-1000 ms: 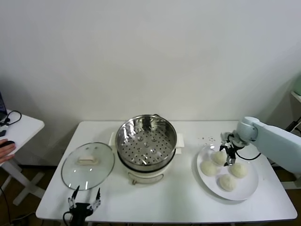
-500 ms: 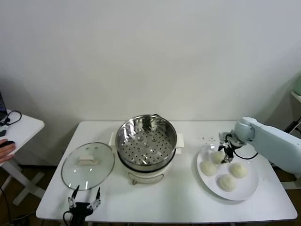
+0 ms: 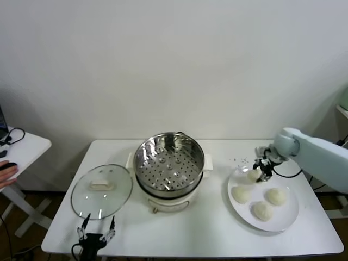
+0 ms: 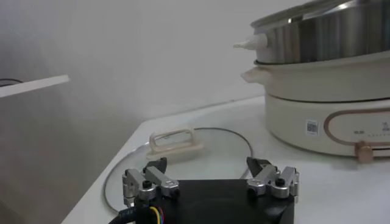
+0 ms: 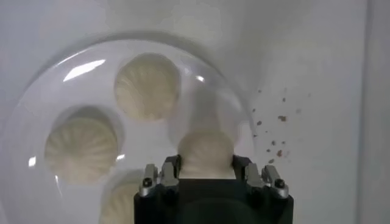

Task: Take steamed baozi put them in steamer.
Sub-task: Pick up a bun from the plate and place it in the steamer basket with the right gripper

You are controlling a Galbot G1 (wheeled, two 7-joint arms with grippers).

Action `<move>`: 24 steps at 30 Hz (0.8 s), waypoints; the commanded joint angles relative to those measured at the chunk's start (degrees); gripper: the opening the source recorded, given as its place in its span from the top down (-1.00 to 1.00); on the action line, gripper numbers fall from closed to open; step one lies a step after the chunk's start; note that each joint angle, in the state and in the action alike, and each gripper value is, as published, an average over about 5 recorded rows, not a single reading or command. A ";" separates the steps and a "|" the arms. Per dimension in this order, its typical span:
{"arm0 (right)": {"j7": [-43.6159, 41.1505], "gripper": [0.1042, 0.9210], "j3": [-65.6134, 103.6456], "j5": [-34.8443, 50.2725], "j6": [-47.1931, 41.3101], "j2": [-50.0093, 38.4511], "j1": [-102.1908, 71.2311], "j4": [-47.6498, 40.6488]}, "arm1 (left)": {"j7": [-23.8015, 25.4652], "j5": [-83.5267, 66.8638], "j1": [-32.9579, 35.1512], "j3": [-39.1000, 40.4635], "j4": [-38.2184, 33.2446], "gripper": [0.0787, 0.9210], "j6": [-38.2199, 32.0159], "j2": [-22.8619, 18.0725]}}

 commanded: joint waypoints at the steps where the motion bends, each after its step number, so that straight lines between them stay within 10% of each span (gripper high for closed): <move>1: -0.56 -0.18 -17.68 9.93 3.20 1.18 27.08 9.22 | -0.02 0.02 0.04 0.12 -0.25 -0.77 0.03 -0.04; 16: 5.88 -0.19 -20.01 10.00 30.22 18.99 39.20 16.11 | -0.07 0.06 0.07 -0.04 -0.37 -0.77 -0.07 -0.03; 24: 11.80 -0.20 -18.21 -3.88 47.11 29.31 28.37 4.08 | -0.09 0.28 -0.09 -0.14 -0.26 -0.77 0.03 -0.17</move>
